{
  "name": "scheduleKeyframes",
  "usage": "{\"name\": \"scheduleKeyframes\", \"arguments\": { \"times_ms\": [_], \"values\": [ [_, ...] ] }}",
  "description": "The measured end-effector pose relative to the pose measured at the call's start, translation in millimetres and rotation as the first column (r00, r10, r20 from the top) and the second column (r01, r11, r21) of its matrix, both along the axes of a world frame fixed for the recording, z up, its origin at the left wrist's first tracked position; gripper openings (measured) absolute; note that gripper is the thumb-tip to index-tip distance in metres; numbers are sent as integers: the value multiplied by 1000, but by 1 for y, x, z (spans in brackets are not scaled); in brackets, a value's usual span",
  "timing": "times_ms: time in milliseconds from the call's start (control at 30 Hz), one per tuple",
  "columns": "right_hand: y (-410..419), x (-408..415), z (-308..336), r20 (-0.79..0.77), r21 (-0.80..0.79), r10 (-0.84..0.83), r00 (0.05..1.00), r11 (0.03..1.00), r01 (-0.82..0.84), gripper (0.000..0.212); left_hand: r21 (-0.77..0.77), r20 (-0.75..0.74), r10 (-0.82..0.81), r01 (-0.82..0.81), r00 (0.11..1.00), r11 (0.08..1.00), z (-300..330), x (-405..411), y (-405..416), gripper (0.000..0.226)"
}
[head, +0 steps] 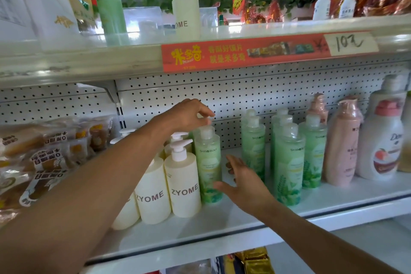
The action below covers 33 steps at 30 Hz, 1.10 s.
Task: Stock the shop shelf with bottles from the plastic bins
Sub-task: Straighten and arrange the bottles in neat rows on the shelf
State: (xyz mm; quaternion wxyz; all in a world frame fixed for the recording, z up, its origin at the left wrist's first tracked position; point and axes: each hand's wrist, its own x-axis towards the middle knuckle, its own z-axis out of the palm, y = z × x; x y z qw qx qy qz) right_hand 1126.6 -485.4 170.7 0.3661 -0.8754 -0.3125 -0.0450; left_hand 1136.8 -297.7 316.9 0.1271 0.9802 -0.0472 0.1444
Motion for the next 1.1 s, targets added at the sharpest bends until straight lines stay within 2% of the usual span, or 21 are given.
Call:
{"name": "scheduleKeyframes", "arguments": {
  "times_ms": [133,267,400,467,533,600,700,867,1100],
  "values": [
    [-33,2,-1,197,61,-101,975,994,91,50,-101,101,-55,65,993,993,-2,2,-25,32],
    [-54,-2,-2,305,176,-136,943,981,85,31,-84,97,-132,140,986,987,-7,7,-60,36],
    [-77,-9,1,480,413,-323,816,904,115,30,-65,56,-145,148,988,987,-10,16,-84,43],
    [-87,-8,2,384,537,-428,818,824,179,43,-61,30,-142,143,989,988,-11,20,-92,45],
    [-97,-1,-3,207,572,-471,857,769,284,60,-50,-3,-120,120,993,992,-13,24,-98,45],
    [-103,6,-10,43,511,-437,899,783,356,67,-42,-25,-95,94,995,995,-15,27,-102,45],
    [-104,13,-18,-130,348,-397,909,840,417,58,-42,-22,-73,72,997,997,-15,30,-107,45],
    [-104,18,-19,-127,249,-416,900,865,435,49,-36,16,-52,53,999,998,-8,32,-107,31],
    [-99,14,-17,-72,239,-370,926,895,376,50,-34,-33,-8,7,999,999,1,33,-78,29]
  ]
}}
